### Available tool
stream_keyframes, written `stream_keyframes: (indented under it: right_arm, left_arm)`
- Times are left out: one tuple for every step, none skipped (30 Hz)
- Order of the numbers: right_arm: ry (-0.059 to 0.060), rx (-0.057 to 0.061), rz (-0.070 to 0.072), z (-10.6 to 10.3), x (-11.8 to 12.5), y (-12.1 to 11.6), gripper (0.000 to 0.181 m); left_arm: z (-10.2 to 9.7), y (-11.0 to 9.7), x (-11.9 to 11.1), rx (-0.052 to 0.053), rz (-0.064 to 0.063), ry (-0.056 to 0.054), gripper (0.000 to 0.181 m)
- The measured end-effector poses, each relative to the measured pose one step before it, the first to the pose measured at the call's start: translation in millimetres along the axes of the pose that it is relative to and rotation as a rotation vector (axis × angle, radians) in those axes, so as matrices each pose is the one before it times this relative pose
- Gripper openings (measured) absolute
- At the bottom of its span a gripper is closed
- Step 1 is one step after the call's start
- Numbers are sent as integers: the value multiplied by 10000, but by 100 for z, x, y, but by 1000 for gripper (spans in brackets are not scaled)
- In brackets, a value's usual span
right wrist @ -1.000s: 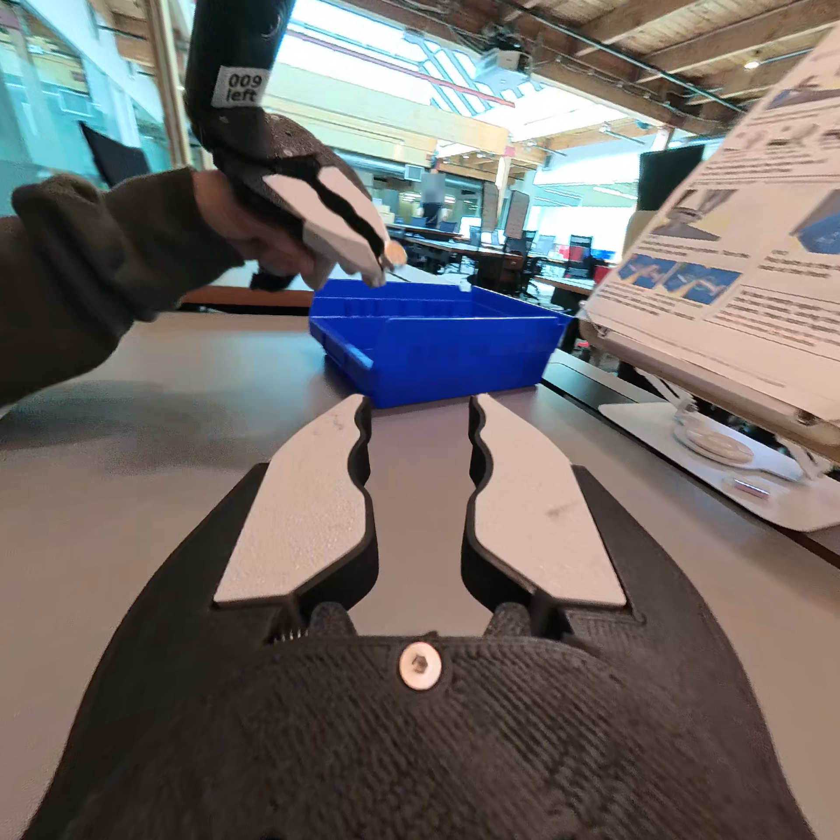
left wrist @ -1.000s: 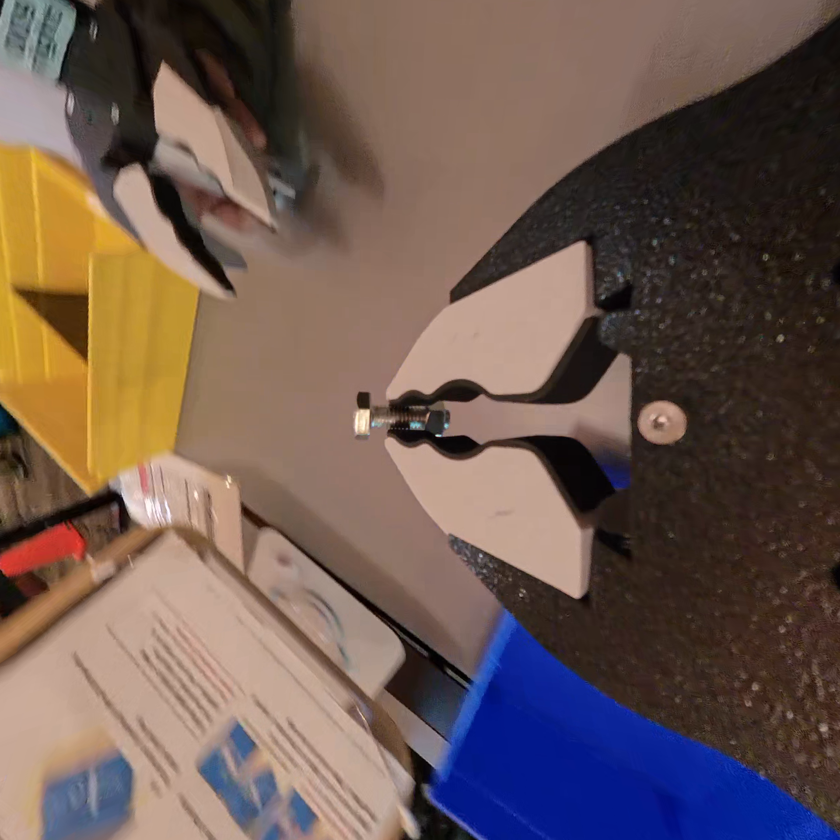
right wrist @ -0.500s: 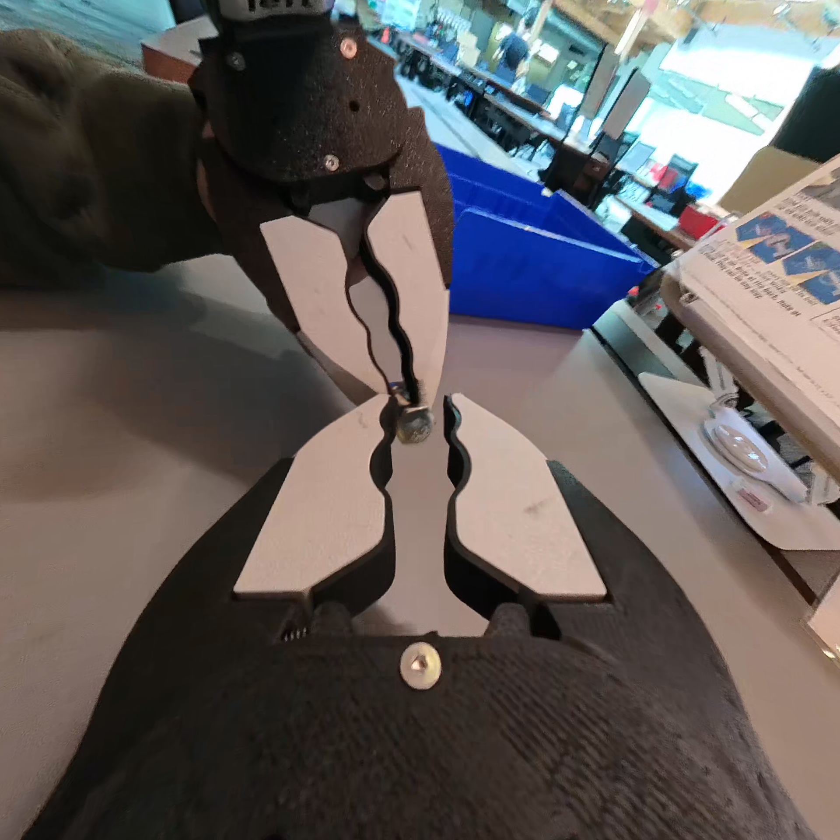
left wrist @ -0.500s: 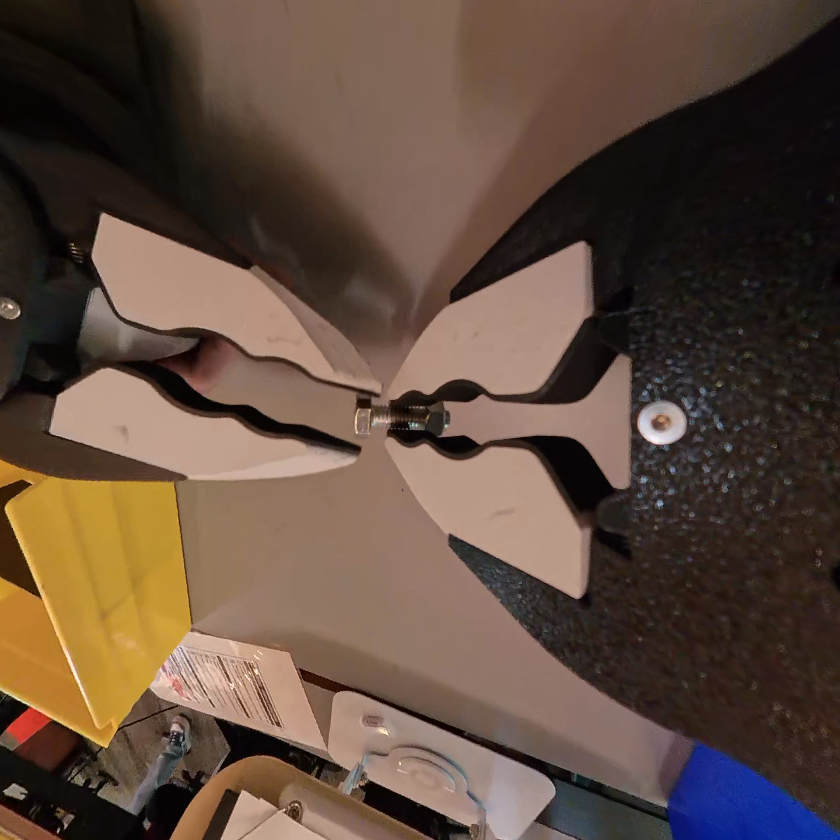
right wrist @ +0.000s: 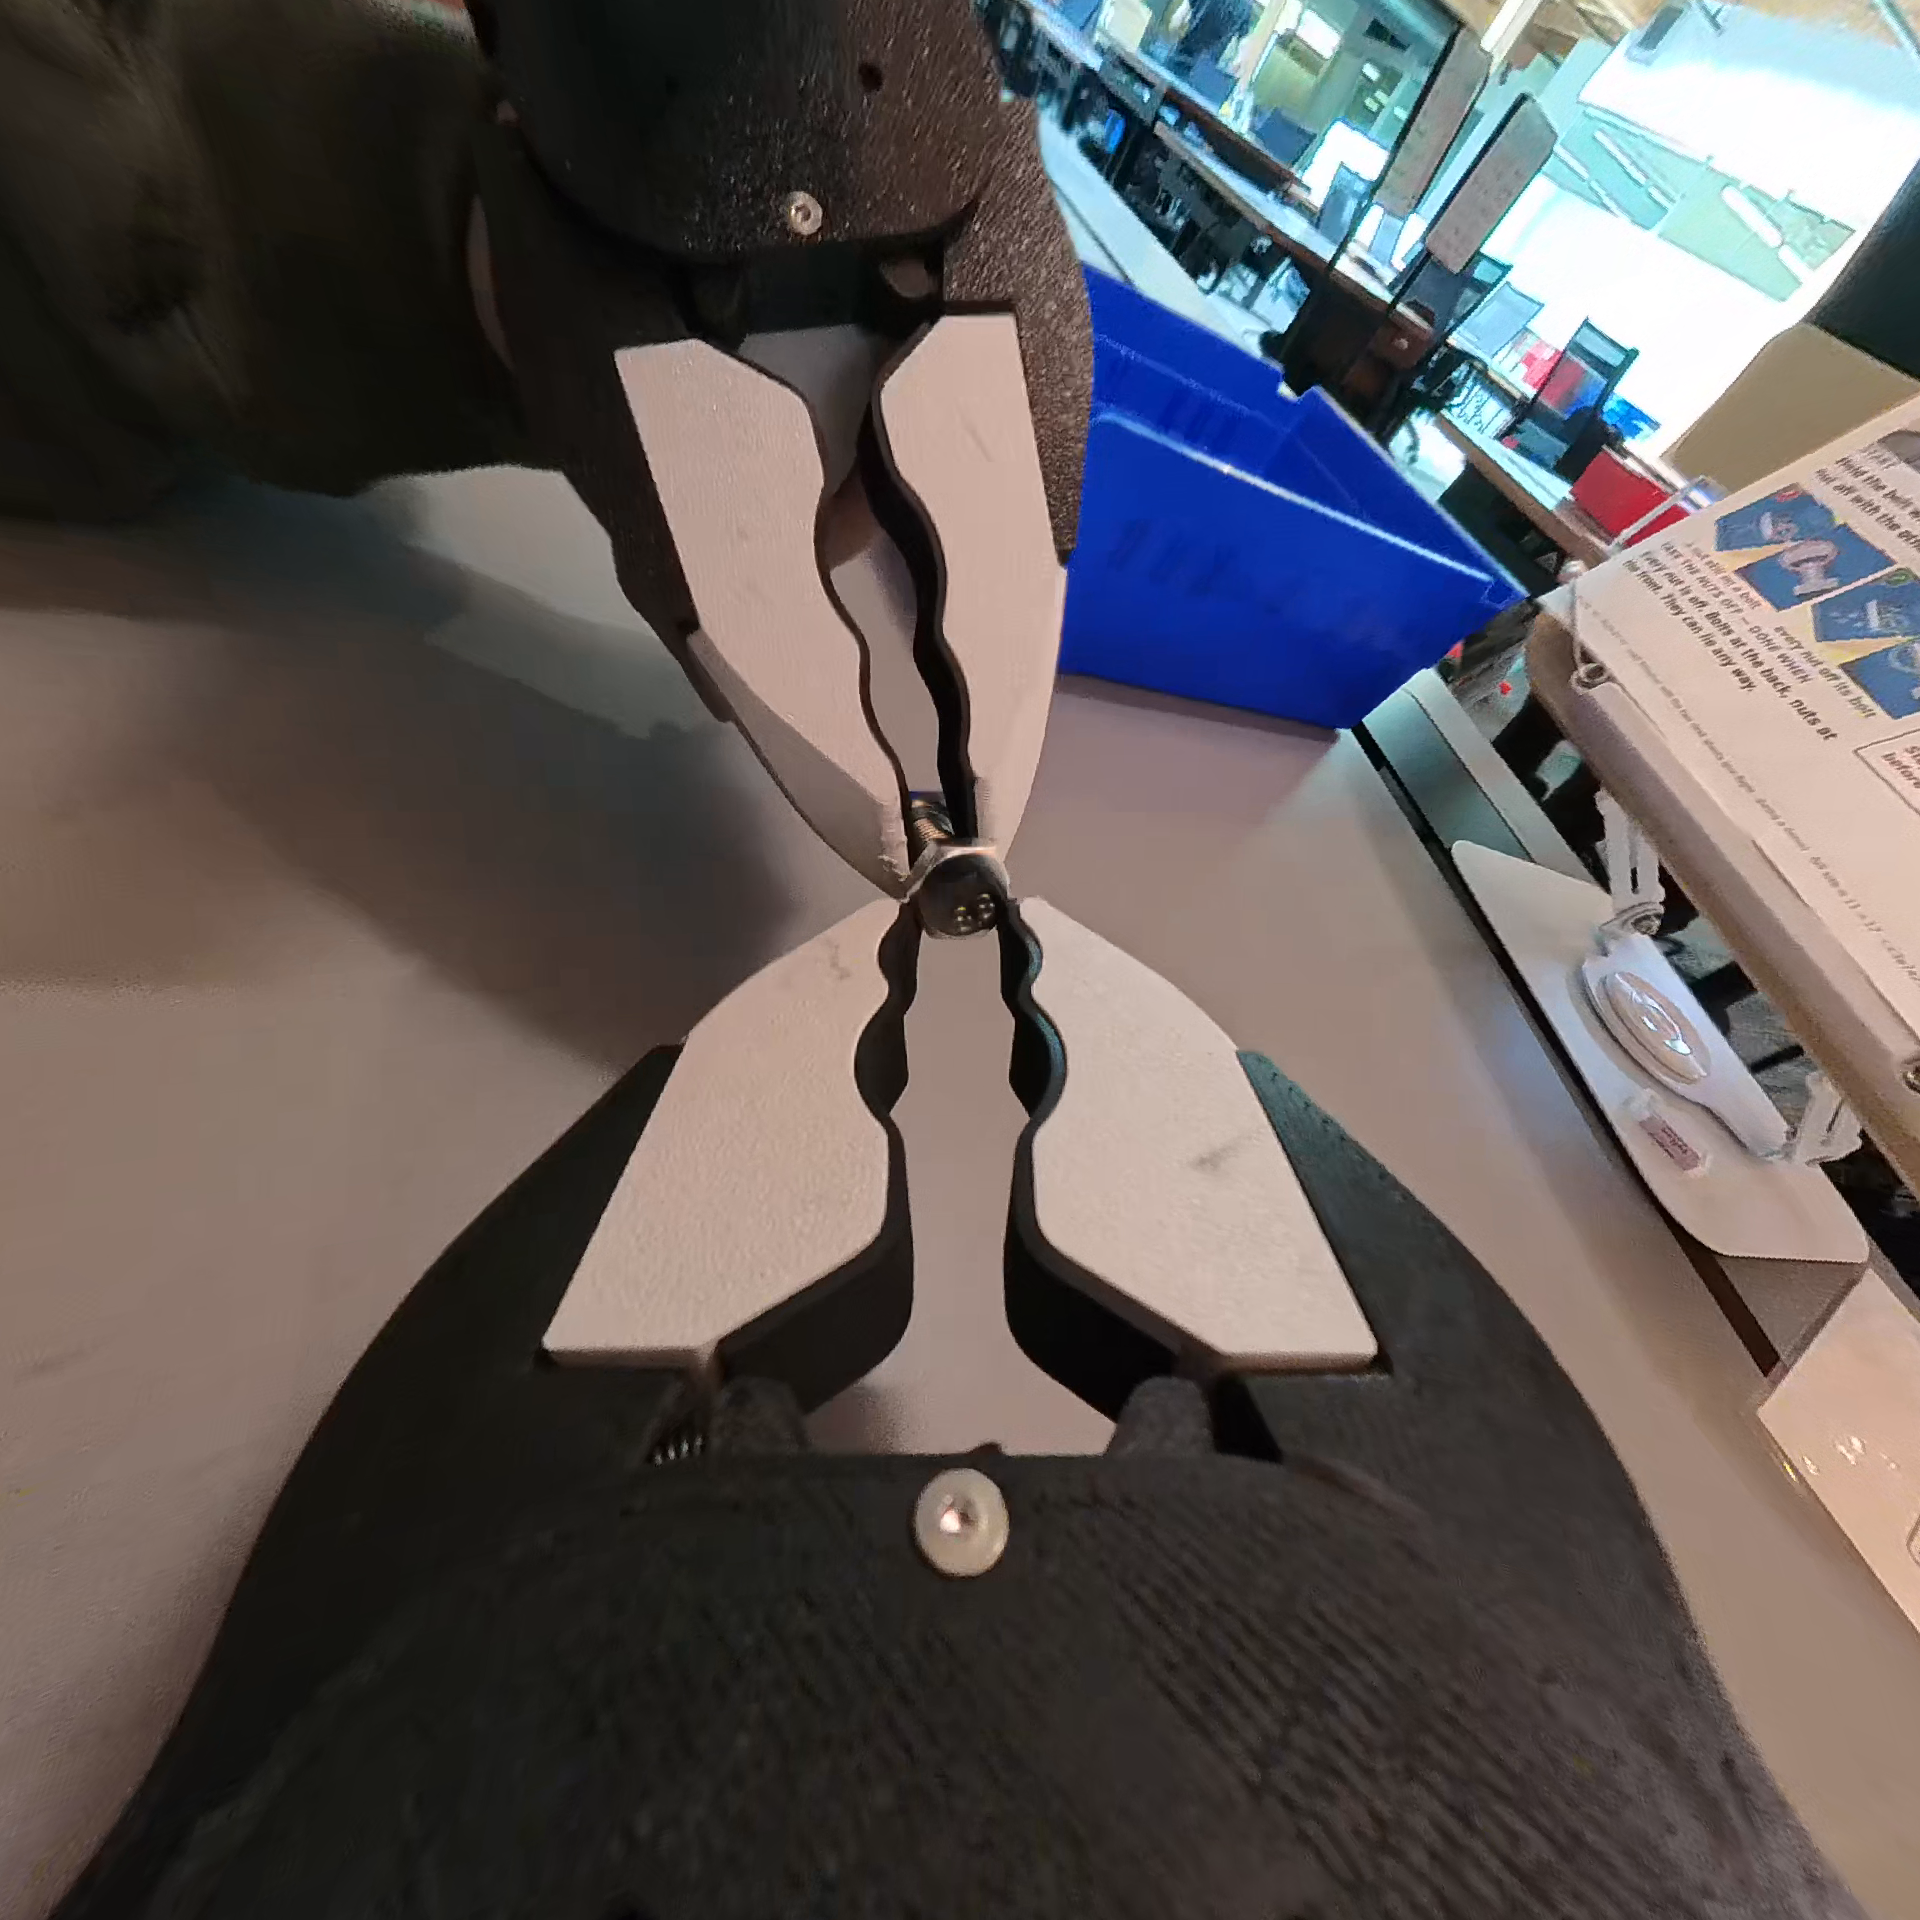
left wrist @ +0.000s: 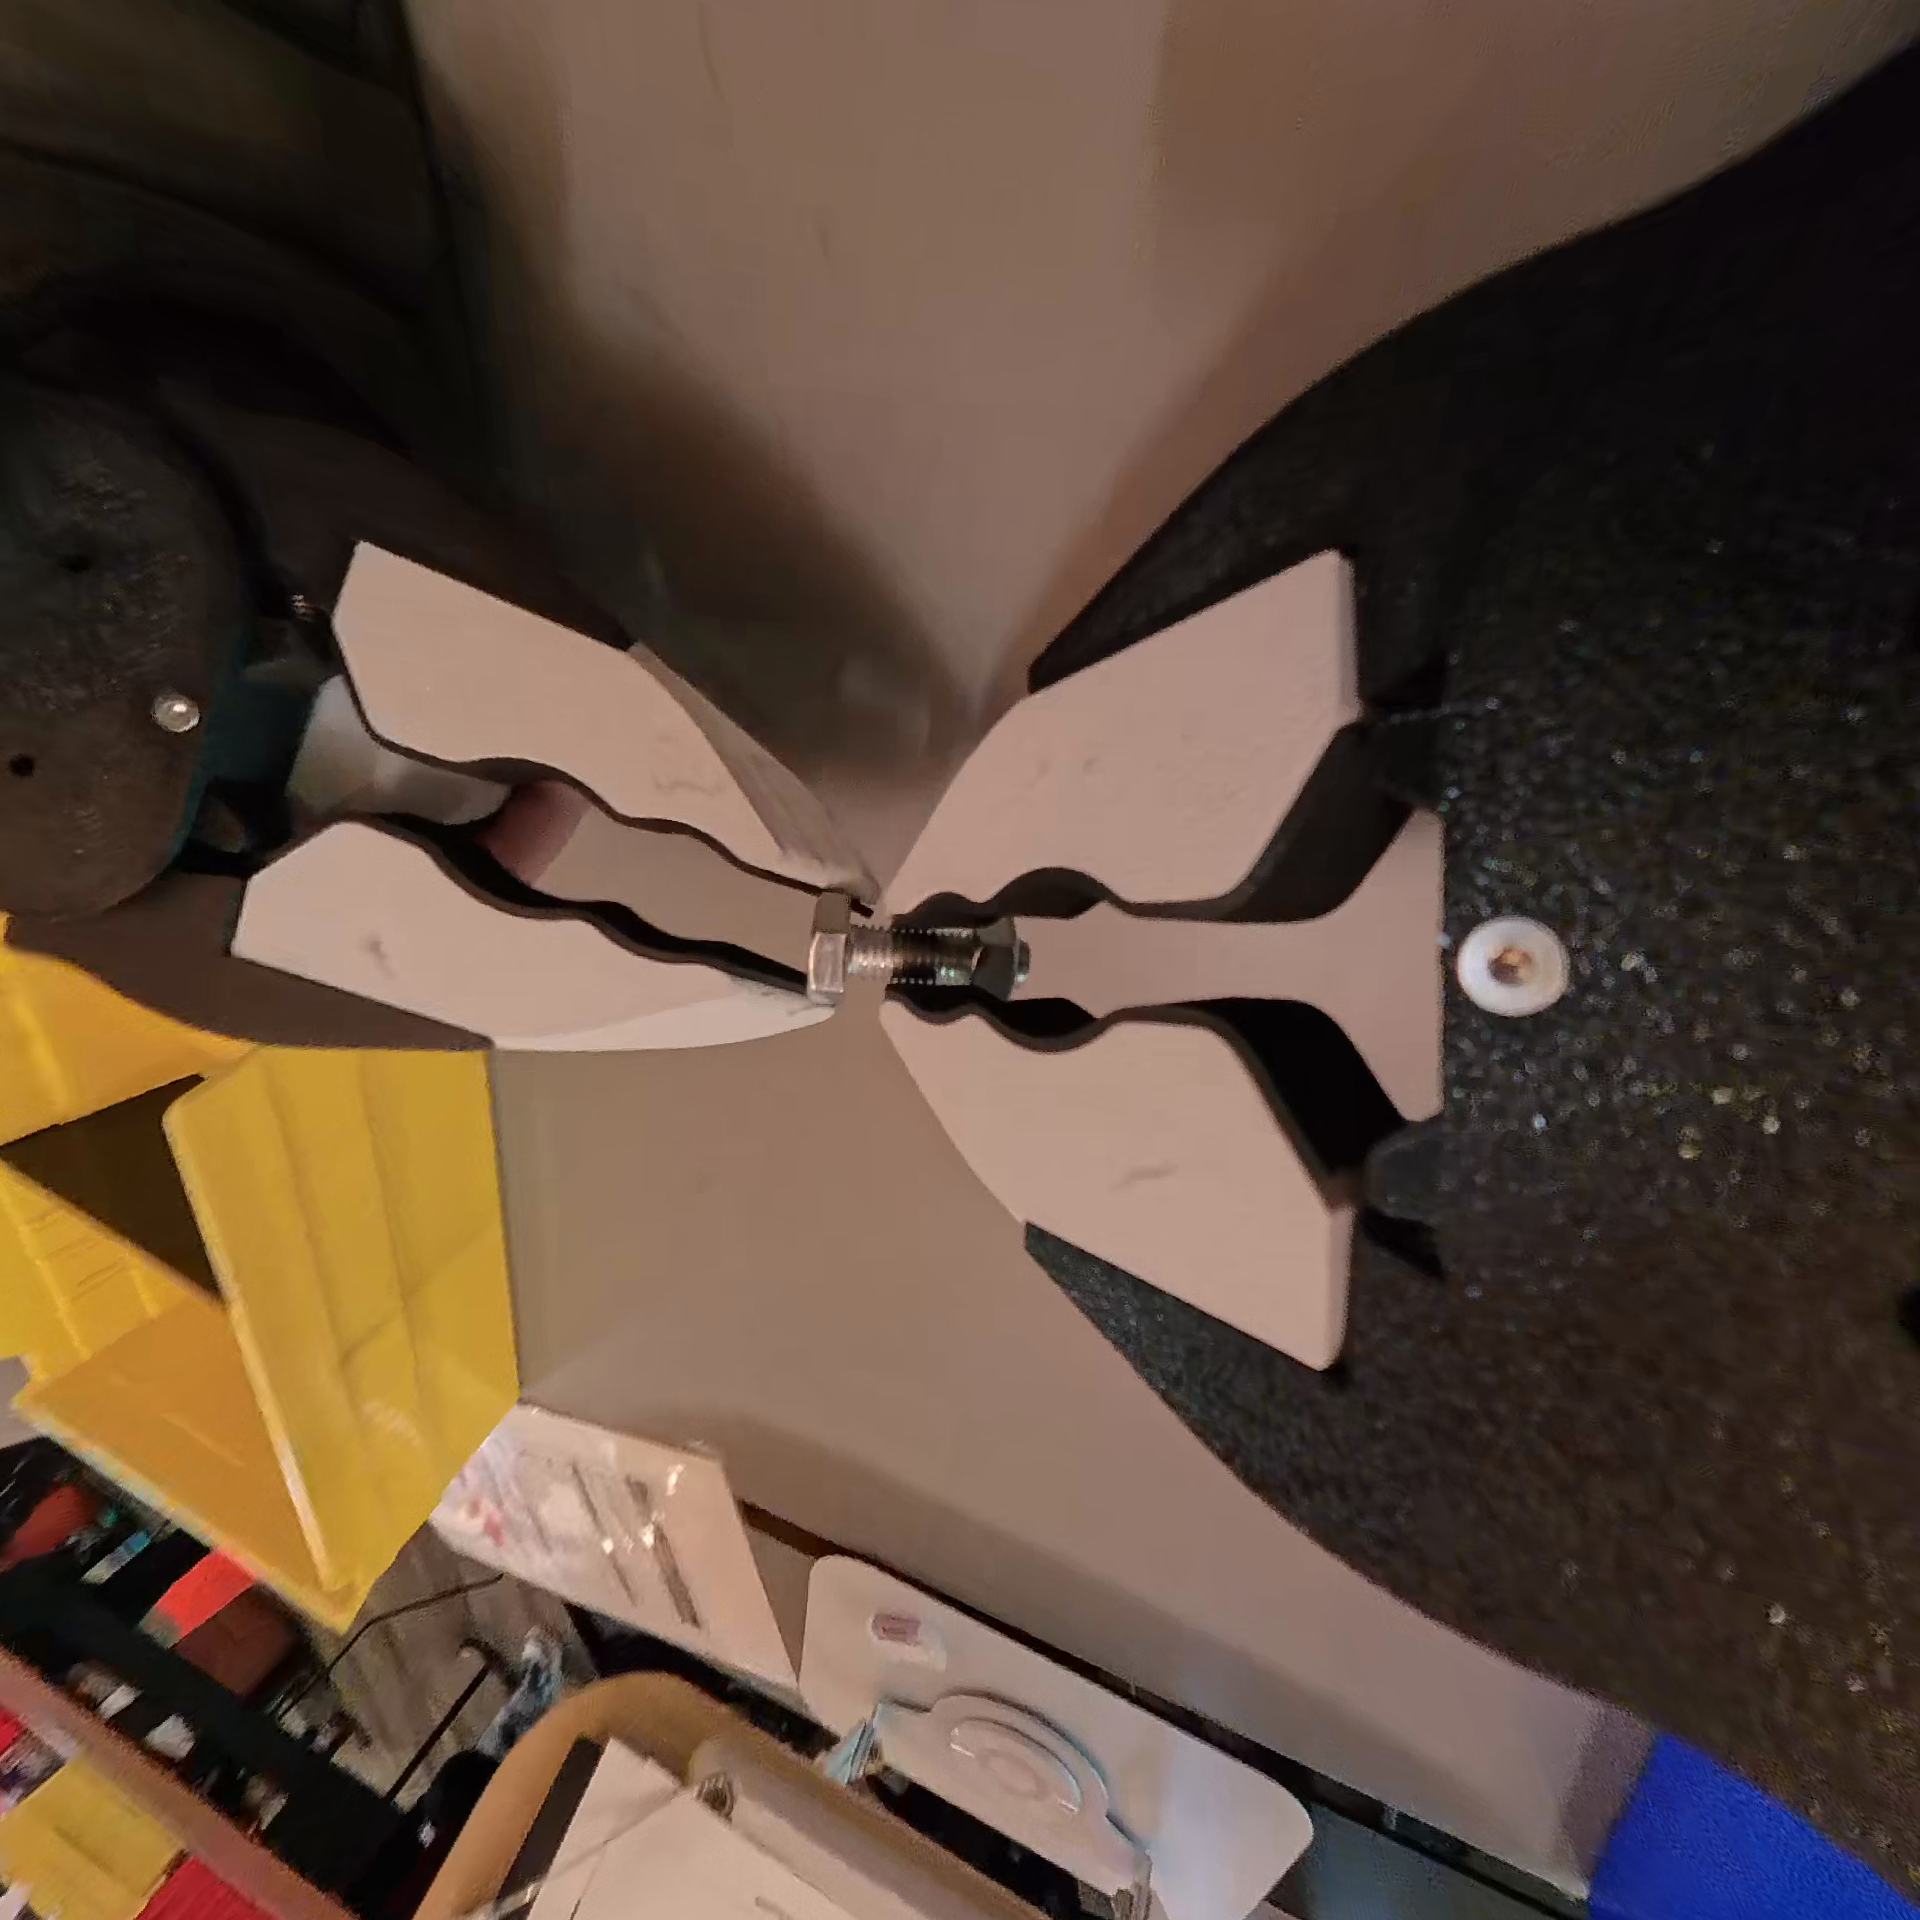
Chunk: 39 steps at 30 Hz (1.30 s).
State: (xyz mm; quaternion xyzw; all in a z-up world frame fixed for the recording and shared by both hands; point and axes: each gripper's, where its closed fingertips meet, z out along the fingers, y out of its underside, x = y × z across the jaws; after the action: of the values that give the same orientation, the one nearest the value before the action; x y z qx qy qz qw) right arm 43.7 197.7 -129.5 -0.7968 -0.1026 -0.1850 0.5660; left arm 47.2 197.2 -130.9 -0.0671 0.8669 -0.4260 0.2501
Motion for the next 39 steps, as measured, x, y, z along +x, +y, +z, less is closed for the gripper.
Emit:
stream_keyframes:
  right_arm:
    - [118, 200, 165, -104, 255, -377, 15]
    - [157, 287, 265, -134, 349, -455, 15]
    - [192, 289, 305, -175, 444, -386, 15]
    - [201, 249, 308, -212, 515, -254, 14]
    - [192, 301, 358, -241, 532, -293, 13]
    - [116, 375, 455, -243, 467, -390, 12]
    - [29, 452, 537, -255, 371, -521, 12]
    - [54, 523, 556, -253, 371, -651, 11]
    - [33, 502, 578, -220, 331, -623, 11]
    - [-115, 344, 532, -162, 131, -390, 11]
    - [-44, 123, 315, -127, 174, -81, 10]
    - [43, 83, 98, -122, 210, -11, 10]
    - [-100, 130, 119, -103, -16, -99, 10]
    - [-102, 47, 151, -12, -79, -48, 10]
    - [34, 1, -8, 64, 9, 7, 10]
    - [21, 4, -98, 100, -93, 20, 10]
    - [-82, -24, -35, 135, -230, 71, 9]
    - [-94, -67, 14, 172, -231, 154, 9]
    - [-15, -54, -23, 159, -115, 143, 9]
    - [-25, -58, -63, 122, -126, 154, 9]
    - [-145, -100, -15, 102, -246, 198, 8]
    - [-92, -16, 16, 60, -163, 67, 2]
    - [135, 205, 42, -48, 171, -253, 0]
    - [61, 122, 69, -75, 145, -206, 0]
    - [5, 16, 42, -114, 107, -87, 0]
    - [-5, 25, 20, -140, 73, -42, 0]
    - [-63, 11, -7, -156, -12, -16, 0]
    - [-55, -46, -124, -171, -13, -8, 0]
    - [22, -121, -266, -188, 25, 2, 1]
    - [90, -195, -378, -126, 22, 56, 12]
    - [185, -254, -480, -43, 56, 83, 25]
    - [142, -288, -579, 25, -103, 121, 36]
    - [42, -361, -578, 132, -305, 244, 41]
    - [-33, -457, -550, 236, -407, 413, 43]
    - [-48, -452, -575, 313, -462, 440, 43]
    - [22, -278, -571, 315, -387, 283, 40]
    - [41, -168, -437, 310, -323, 185, 36]
    - [-113, -140, -242, 278, -450, 149, 34]
    - [-212, -114, -99, 223, -478, 131, 33]
  left_arm:
    - [-266, -479, -314, 365, -138, -159, 10]
    - [-327, -638, -371, 473, -213, -174, 12]
    - [-417, -801, -548, 588, -315, -249, 18]
    - [-460, -865, -535, 657, -401, -202, 23]
    - [-426, -858, -502, 666, -490, -146, 26]
    - [-343, -773, -441, 635, -557, -102, 28]
    - [-218, -539, -329, 519, -551, -20, 28]
    - [-101, -153, -175, 302, -465, 82, 28]
    - [13, 214, -100, 86, -357, 115, 28]
    - [95, 479, -66, -78, -225, 95, 29]
    - [168, 592, -10, -169, -86, 70, 29]
    - [238, 583, 108, -205, -37, 105, 31]
    - [305, 535, 239, -223, -101, 167, 34]
    - [374, 379, 346, -189, -149, 200, 37]
    - [394, 185, 408, -86, -158, 203, 40]
    - [404, 95, 295, -38, -150, 112, 42]
    - [367, 91, 131, -54, -111, -7, 42]
    - [294, -2, 36, 30, -60, -52, 40]
    - [205, -92, 77, 123, -73, 7, 36]
    - [159, -29, 116, 91, -154, 73, 31]
    - [114, 154, 124, -47, -179, 132, 22]
    - [92, 444, 146, -273, -46, 156, 17]
    - [75, 582, 221, -400, 195, 156, 17]
    - [61, 521, -67, -360, 369, -145, 17]
    - [37, 371, -223, -273, 412, -300, 18]
    - [30, 214, -25, -197, 319, -128, 18]
    - [13, 76, -44, -132, 167, -99, 18]
    - [-33, 69, -208, -128, 103, -185, 18]
    - [-74, 127, -321, -172, 184, -269, 18]
    - [-95, 224, -296, -252, 341, -286, 18]
    - [-115, 252, -283, -307, 444, -304, 18]
    - [-105, 249, -278, -339, 493, -322, 18]
    - [-57, 221, -215, -334, 475, -275, 18]
    - [-5, 121, -70, -254, 354, -176, 18]
    - [50, -10, 90, -136, 219, -48, 18]
    - [79, -71, 188, -40, 151, 30, 18]
    - [113, -16, 151, -49, 140, 10, 18]
    - [130, 139, 76, -127, 165, -29, 18]
    - [123, 192, 58, -155, 177, -27, 18]
